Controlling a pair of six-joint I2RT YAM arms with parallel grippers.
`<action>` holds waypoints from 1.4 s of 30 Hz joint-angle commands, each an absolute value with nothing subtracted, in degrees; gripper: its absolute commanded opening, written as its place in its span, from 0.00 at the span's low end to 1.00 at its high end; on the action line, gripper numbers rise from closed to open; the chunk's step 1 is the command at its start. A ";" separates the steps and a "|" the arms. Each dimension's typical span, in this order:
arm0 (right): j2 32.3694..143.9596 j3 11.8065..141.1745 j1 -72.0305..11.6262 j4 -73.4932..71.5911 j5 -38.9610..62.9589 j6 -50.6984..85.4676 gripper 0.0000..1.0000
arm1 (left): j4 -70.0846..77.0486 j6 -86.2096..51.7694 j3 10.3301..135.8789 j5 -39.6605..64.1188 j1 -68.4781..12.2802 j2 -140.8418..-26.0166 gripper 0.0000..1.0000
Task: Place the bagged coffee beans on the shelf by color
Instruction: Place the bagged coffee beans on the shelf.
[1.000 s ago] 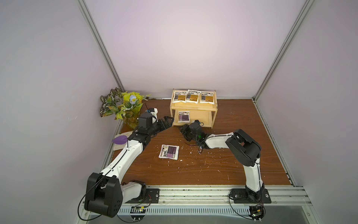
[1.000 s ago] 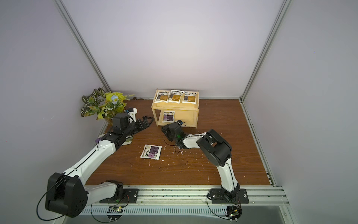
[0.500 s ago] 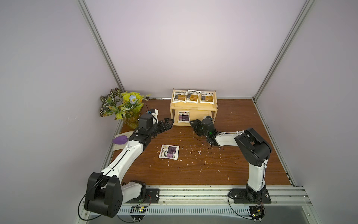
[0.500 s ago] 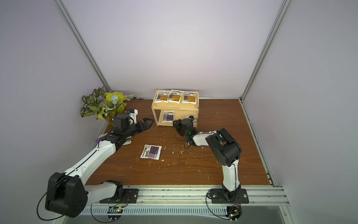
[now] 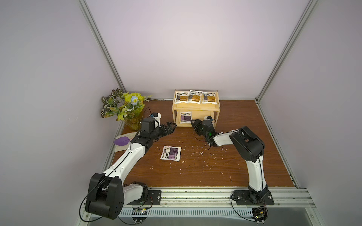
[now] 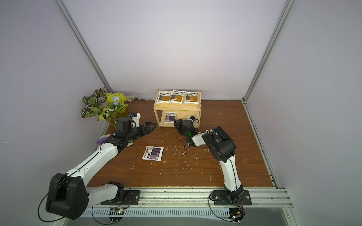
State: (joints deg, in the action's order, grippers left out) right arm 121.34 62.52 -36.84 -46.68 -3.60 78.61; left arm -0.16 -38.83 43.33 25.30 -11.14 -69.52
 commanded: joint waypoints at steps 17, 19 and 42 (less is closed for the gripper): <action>126.35 70.02 -37.88 -47.89 -3.94 81.57 0.53 | 0.70 -38.37 42.41 25.88 -10.31 -68.25 0.99; 126.97 70.80 -37.97 -47.60 -3.56 81.39 0.53 | 0.62 -38.34 42.45 25.97 -10.37 -68.20 1.00; 119.30 63.70 -41.86 -48.68 -3.02 79.38 0.57 | -0.77 -38.28 41.95 24.80 -10.37 -66.62 0.99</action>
State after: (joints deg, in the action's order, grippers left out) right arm 124.38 65.89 -40.47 -48.38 -3.99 81.19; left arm -0.23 -38.83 42.83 25.23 -11.14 -68.36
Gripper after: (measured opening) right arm 0.568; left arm 0.994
